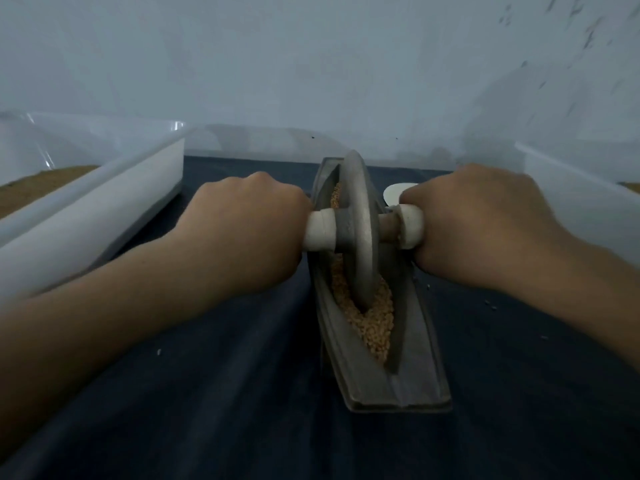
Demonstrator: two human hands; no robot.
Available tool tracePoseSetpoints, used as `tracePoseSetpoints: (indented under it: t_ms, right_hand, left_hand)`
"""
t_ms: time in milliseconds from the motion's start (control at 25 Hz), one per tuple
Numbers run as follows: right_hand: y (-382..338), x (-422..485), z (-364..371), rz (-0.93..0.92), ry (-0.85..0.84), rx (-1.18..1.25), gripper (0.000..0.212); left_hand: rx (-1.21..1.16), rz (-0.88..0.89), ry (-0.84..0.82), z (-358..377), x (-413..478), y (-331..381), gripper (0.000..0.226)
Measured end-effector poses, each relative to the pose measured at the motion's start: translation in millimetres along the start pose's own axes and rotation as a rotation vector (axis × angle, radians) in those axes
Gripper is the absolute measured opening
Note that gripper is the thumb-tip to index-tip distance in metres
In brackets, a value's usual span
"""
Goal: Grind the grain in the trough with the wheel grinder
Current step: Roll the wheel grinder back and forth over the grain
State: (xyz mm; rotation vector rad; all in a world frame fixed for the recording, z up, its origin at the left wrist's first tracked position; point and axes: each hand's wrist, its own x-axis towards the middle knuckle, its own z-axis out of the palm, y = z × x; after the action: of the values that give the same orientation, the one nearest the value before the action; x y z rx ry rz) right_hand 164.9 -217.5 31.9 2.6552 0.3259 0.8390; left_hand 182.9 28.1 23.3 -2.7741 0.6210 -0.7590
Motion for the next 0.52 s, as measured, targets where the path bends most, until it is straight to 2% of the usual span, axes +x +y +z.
tracePoseSetpoints:
  t_ms: [80,160,240,320,360,400,480,520]
  right_hand:
    - [-5,23,11,0.099,-0.108,0.099,0.012]
    - [-7,46,15,0.161,-0.187,0.207,0.012]
    - [-2,52,13,0.126,-0.244,0.224,0.011]
    - [6,29,11,0.009,-0.149,0.153,0.008]
    - [9,11,13,-0.057,-0.055,0.101,0.009]
    - [9,-7,13,-0.093,0.015,0.085,0.011]
    - [13,-16,20,-0.107,0.091,0.13,0.016]
    - [11,-6,22,-0.076,0.125,0.132,0.009]
  left_hand:
    - [0.032,-0.096,-0.014,7,29,2,0.004]
    - [0.029,-0.149,-0.071,5,59,5,0.018]
    - [0.032,-0.141,-0.139,1,63,5,0.021]
    - [0.009,-0.065,-0.128,1,32,1,0.013]
    - [0.005,-0.024,-0.064,0,11,0,0.005]
    - [0.0,-0.003,0.008,-3,-6,1,0.007]
    - [0.019,0.019,0.1,-3,-8,-1,0.013]
    - [0.051,-0.004,0.079,-1,-1,0,0.01]
